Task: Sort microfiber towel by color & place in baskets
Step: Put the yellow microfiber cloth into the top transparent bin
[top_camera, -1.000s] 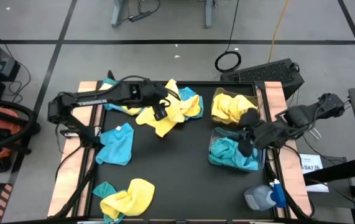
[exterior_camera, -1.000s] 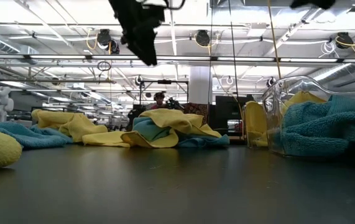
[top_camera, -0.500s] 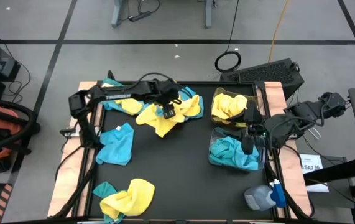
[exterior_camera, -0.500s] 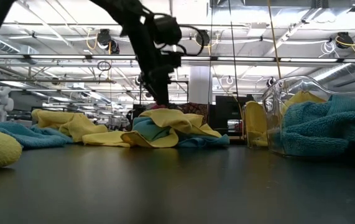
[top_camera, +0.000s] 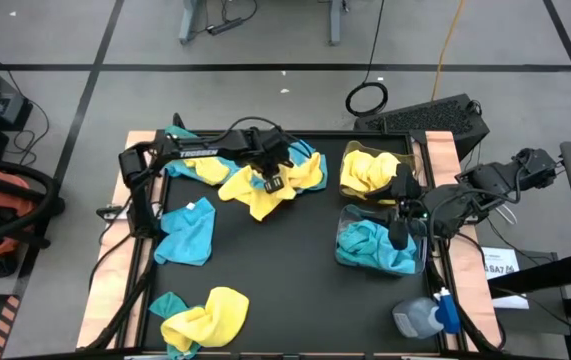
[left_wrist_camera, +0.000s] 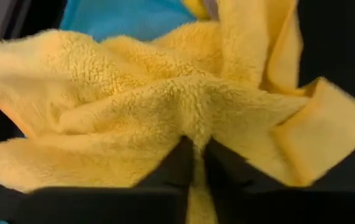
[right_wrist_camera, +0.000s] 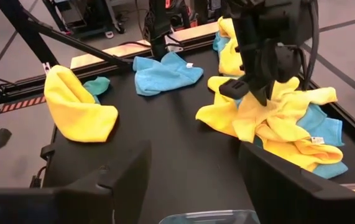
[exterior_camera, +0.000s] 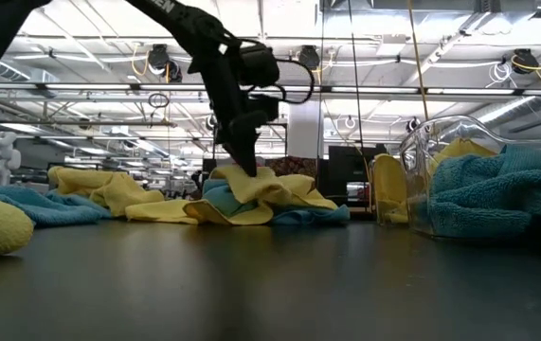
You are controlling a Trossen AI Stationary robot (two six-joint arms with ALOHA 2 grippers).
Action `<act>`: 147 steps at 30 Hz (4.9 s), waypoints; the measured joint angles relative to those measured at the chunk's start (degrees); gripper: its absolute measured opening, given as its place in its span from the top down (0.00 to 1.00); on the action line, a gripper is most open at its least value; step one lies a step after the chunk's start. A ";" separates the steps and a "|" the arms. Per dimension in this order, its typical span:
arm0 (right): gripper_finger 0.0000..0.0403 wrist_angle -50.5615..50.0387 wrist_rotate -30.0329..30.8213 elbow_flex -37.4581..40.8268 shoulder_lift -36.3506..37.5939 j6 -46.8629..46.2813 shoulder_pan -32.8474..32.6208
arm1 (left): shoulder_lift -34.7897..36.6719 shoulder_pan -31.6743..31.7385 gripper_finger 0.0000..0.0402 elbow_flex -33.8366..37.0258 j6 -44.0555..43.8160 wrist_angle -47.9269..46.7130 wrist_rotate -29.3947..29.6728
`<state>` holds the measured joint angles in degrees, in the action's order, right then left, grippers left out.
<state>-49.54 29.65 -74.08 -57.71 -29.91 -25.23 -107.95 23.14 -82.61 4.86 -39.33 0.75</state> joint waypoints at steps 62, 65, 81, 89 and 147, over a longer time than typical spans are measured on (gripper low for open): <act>0.30 2.33 4.89 0.02 -0.16 6.64 8.22 | 28.23 -13.01 0.99 -0.09 -7.56 28.86 -11.36; 0.29 4.58 4.72 0.02 -0.47 8.61 9.21 | 28.22 -14.08 0.99 -0.07 -7.56 30.12 -12.64; 0.29 18.54 -4.62 0.04 -7.39 18.10 13.65 | 26.58 -19.22 0.99 -0.07 -9.03 37.27 -17.97; 0.29 23.27 -13.22 0.04 -10.55 20.12 16.17 | 24.67 -20.73 0.99 -0.07 -9.11 40.43 -18.71; 1.00 8.23 -25.11 0.04 -10.65 27.49 19.95 | 24.71 -20.92 0.43 -0.07 -16.98 35.14 -10.66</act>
<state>-41.31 4.54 -74.04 -68.36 -2.42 -5.28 -83.24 2.22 -82.67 -12.12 -4.20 -9.92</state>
